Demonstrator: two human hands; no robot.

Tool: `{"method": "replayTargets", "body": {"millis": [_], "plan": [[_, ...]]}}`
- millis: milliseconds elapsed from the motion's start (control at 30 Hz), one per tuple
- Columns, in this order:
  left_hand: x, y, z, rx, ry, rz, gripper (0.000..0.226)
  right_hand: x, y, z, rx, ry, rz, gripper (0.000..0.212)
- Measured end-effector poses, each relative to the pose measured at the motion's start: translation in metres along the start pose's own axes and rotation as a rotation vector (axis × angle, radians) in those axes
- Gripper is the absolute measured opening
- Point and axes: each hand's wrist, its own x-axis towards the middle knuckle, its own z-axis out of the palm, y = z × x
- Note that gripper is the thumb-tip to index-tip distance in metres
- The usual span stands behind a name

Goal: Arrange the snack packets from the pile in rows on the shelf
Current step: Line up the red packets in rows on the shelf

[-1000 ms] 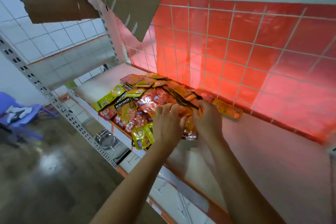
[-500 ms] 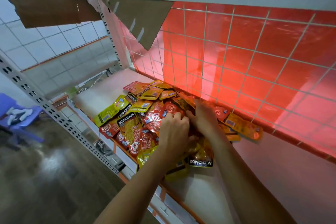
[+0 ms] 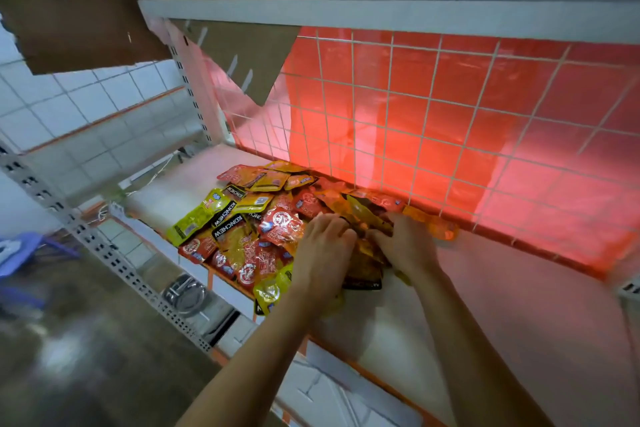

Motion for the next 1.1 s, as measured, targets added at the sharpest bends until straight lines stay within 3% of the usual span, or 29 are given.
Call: {"method": "replayTargets", "body": {"millis": [100, 233, 400, 633, 767, 867, 967, 1100], "plan": [[-0.013, 0.011, -0.002, -0.174, 0.15, -0.049, 0.021, -0.025, 0.011, -0.009, 0.072, 0.037, 0.079, 0.03], [-0.026, 0.031, -0.017, -0.279, 0.213, -0.157, 0.025, -0.063, 0.024, -0.028, 0.255, 0.16, 0.229, 0.021], [-0.045, 0.064, -0.022, -0.538, 0.18, -0.204, 0.031, -0.114, 0.041, -0.041, 0.522, 0.216, 0.337, 0.016], [-0.069, 0.118, -0.028, -0.805, 0.113, -0.208, 0.032, -0.184, 0.067, -0.062, 0.8, 0.219, 0.425, 0.026], [-0.077, 0.157, -0.035, -1.183, -0.01, -0.404, 0.04, -0.22, 0.081, -0.078, 0.865, 0.255, 0.461, 0.023], [-0.078, 0.181, -0.035, -1.342, -0.112, -0.535, 0.034, -0.238, 0.092, -0.089, 0.905, 0.291, 0.468, 0.036], [-0.078, 0.201, -0.033, -1.286, -0.199, -0.441, 0.013, -0.25, 0.106, -0.099, 0.965, 0.374, 0.46, 0.054], [-0.076, 0.237, -0.03, -1.259, -0.23, -0.377, 0.025, -0.267, 0.124, -0.114, 1.054, 0.404, 0.459, 0.084]]}}
